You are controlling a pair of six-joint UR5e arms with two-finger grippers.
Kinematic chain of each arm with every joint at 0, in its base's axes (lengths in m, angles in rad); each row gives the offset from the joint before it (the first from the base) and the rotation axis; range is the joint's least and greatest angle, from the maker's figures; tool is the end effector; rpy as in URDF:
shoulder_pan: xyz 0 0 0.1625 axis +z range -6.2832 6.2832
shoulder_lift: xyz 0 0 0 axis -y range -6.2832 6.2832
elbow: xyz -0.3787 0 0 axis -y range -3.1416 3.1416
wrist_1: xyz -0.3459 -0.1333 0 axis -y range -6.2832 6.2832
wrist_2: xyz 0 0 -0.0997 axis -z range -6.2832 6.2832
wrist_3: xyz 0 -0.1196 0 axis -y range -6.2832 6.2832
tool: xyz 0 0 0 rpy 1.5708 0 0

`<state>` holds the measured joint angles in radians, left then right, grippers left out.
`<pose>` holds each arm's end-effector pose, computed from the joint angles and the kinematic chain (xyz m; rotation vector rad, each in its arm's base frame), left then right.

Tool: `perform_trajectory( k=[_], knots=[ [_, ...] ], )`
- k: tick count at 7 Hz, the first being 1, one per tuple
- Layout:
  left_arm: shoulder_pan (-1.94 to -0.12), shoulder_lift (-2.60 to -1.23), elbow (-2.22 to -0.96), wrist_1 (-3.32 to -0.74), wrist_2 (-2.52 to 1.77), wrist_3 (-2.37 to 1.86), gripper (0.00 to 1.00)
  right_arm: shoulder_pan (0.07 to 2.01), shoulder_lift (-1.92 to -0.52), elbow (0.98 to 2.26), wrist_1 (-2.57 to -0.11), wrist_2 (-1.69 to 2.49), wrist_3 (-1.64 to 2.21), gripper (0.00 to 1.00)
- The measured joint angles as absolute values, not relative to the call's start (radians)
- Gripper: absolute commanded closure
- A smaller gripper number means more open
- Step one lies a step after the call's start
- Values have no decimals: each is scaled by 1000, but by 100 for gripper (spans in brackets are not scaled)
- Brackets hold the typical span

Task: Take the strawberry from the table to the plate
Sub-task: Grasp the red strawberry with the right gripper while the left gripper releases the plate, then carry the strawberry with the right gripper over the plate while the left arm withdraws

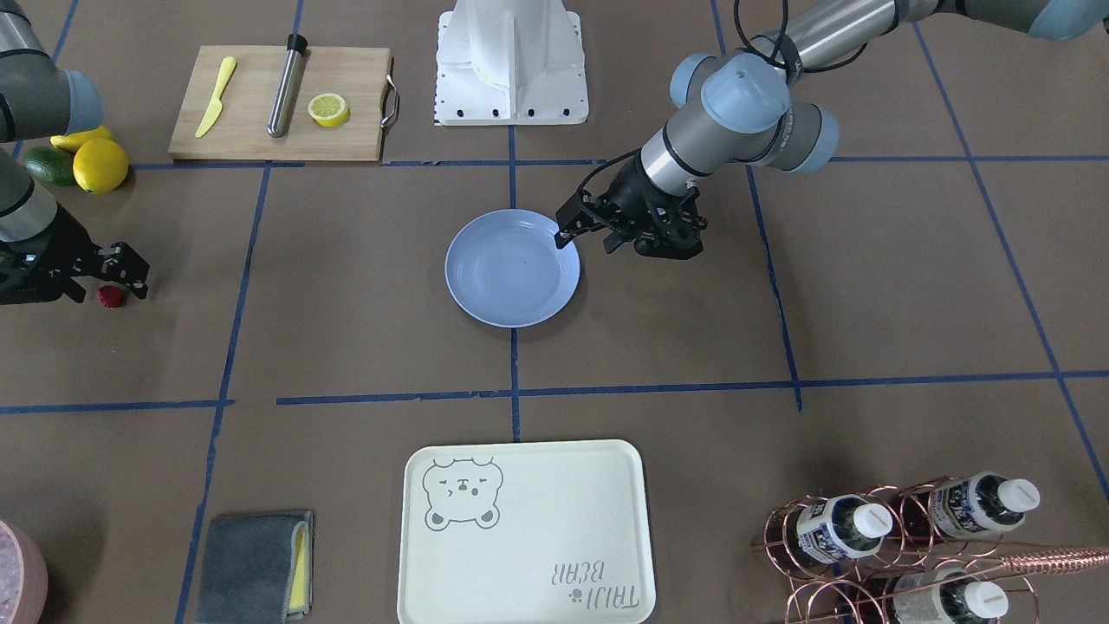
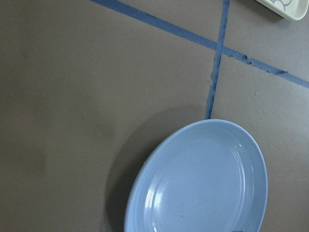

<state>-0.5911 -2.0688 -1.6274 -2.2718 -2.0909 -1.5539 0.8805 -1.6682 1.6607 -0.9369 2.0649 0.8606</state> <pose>0.4608 -0.3982 0.2504 -0.0616 1.2987 -0.1648 -0.2285 -0.3969 0.5689 0.1035 -0.7697 0.0069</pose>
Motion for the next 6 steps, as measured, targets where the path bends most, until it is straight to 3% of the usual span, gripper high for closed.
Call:
perform_trajectory(
  k=[1, 2, 6],
  knots=[
    [-592, -2069, -1628, -2272, -2091, -1554, 12, 882, -1672, 1663, -936, 2065, 861, 89],
    [-592, -2069, -1629, -2272, -2089, -1554, 12, 883, -1676, 1668, -936, 2065, 861, 100],
    [-596, -2065, -1645, -2272, -2077, -1554, 11, 883, -1683, 1794, -947, 2076, 905, 100]
  ],
)
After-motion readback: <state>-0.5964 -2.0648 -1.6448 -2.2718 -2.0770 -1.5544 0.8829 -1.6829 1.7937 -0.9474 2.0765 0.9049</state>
